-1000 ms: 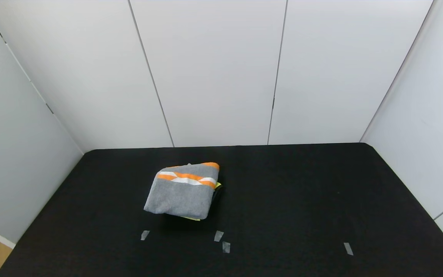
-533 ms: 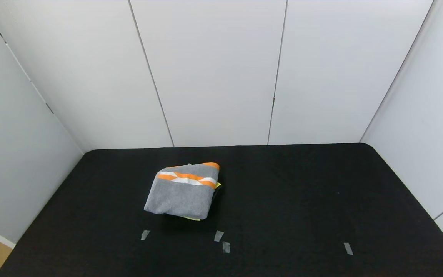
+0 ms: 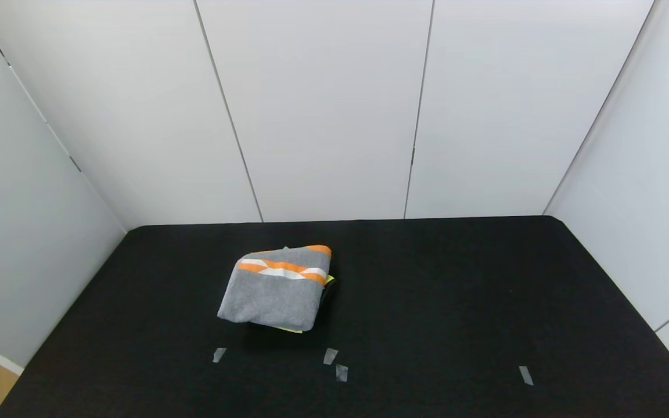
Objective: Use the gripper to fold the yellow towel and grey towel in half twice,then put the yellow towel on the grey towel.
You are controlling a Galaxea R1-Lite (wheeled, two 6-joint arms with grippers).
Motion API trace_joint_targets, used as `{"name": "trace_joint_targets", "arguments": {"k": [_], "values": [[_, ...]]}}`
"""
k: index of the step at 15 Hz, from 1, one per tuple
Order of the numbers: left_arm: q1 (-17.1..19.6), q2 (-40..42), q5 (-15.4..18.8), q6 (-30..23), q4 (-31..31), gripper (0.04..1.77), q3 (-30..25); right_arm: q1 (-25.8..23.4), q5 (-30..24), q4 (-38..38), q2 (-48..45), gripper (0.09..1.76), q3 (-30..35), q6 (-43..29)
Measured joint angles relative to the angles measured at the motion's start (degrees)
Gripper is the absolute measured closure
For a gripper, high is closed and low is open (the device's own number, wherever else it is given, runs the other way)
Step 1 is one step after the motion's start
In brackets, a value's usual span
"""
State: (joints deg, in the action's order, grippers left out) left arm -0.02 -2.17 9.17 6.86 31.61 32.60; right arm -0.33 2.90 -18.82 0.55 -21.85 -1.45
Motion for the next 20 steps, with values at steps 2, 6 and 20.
{"name": "trace_joint_targets", "arguments": {"k": [2, 6, 20], "values": [[0.02, 1.35, -0.37, -1.67, -8.41, 0.09, -4.38, 0.00, -0.01, 9.83, -0.37, 0.14, 5.78, 1.38], [0.02, 2.19, -0.69, -4.29, -21.24, 0.09, -14.74, 0.00, -1.12, 21.25, -0.55, 0.14, 15.74, 3.66], [0.02, 2.33, -8.74, -7.79, -30.63, 0.09, -31.98, 0.20, -3.77, 18.64, -0.57, 0.14, 21.85, 3.00]]}}
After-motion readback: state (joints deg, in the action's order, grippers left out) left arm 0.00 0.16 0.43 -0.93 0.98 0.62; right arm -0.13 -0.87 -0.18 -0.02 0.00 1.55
